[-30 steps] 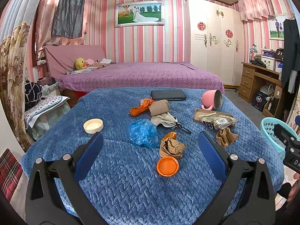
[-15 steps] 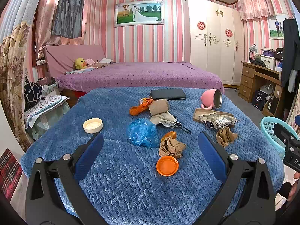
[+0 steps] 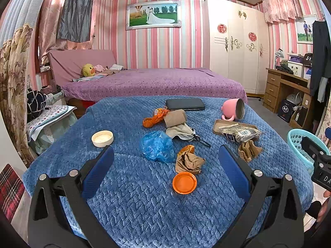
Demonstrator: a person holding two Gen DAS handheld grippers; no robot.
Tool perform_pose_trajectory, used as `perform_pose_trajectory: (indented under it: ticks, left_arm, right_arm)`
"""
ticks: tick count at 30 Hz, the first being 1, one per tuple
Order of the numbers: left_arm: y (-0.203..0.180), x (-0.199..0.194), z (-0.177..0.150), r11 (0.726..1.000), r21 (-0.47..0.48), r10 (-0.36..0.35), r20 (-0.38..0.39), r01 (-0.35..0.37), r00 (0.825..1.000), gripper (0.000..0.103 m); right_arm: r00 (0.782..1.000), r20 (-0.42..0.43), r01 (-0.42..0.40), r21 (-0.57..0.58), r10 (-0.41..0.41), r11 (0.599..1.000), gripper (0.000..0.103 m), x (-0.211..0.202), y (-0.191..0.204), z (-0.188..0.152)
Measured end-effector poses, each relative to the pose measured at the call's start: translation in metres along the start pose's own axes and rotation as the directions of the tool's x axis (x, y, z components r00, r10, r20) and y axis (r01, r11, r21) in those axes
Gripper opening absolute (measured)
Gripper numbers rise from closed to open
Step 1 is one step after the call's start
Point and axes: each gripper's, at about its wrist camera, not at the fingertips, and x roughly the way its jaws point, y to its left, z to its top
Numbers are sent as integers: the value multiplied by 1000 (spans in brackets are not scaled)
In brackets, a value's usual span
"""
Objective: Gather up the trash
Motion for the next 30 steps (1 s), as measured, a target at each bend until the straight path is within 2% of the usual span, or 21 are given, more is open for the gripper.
perform_pose_trajectory:
  ticks: [30]
  left_arm:
    - [0,0,0,1000,0,0,0,0,1000,98]
  right_arm:
    - [1000,-6,-3,6,3,1000,99,4,-1,-7]
